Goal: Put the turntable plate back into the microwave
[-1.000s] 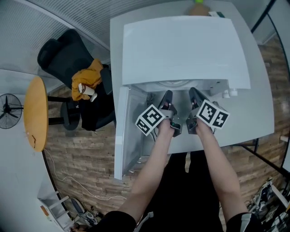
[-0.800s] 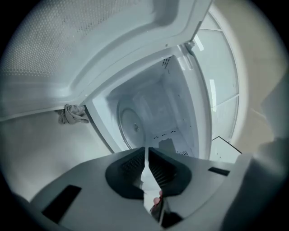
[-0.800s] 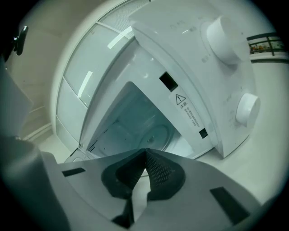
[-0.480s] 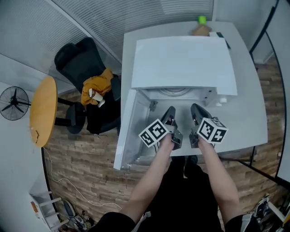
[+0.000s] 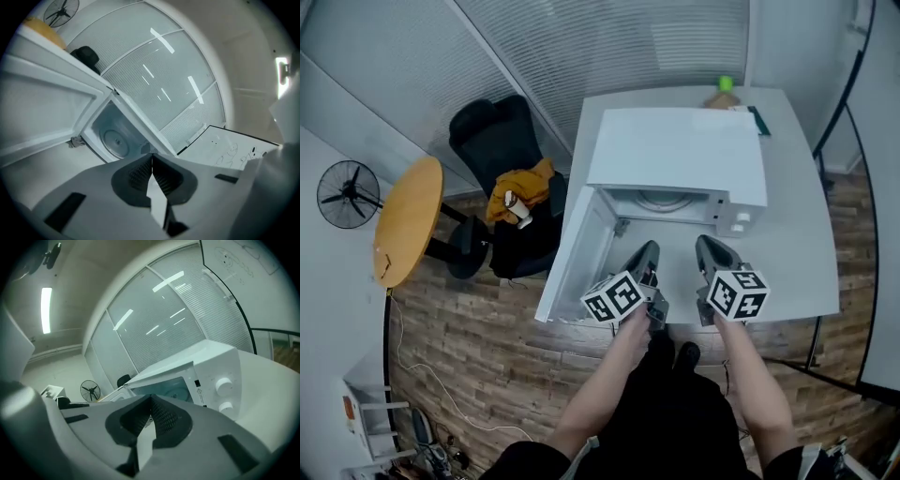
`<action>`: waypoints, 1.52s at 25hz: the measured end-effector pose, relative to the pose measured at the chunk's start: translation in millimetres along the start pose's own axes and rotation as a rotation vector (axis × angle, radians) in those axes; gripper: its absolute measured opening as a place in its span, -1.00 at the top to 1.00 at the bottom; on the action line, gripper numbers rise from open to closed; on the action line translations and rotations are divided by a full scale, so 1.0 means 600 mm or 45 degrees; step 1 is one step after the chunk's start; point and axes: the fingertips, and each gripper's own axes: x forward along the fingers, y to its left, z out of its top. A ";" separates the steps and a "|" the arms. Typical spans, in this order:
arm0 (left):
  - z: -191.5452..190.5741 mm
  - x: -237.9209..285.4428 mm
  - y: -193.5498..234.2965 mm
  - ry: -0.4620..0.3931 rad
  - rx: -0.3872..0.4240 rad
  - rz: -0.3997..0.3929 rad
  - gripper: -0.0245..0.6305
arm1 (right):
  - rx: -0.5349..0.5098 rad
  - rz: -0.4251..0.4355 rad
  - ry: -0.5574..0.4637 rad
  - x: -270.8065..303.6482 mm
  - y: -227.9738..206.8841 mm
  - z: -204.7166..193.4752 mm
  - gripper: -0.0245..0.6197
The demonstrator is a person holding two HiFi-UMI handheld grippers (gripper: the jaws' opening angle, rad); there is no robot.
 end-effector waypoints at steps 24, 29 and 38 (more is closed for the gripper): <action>0.014 -0.182 -0.166 -0.122 0.476 -0.046 0.93 | -0.496 0.124 -0.131 -0.178 0.140 0.061 0.90; 0.013 -0.183 -0.163 -0.118 0.501 -0.041 0.93 | -0.497 0.144 -0.127 -0.177 0.150 0.055 0.90; 0.019 -0.167 -0.161 -0.111 0.507 -0.049 0.93 | -0.507 0.133 -0.118 -0.164 0.149 0.053 0.90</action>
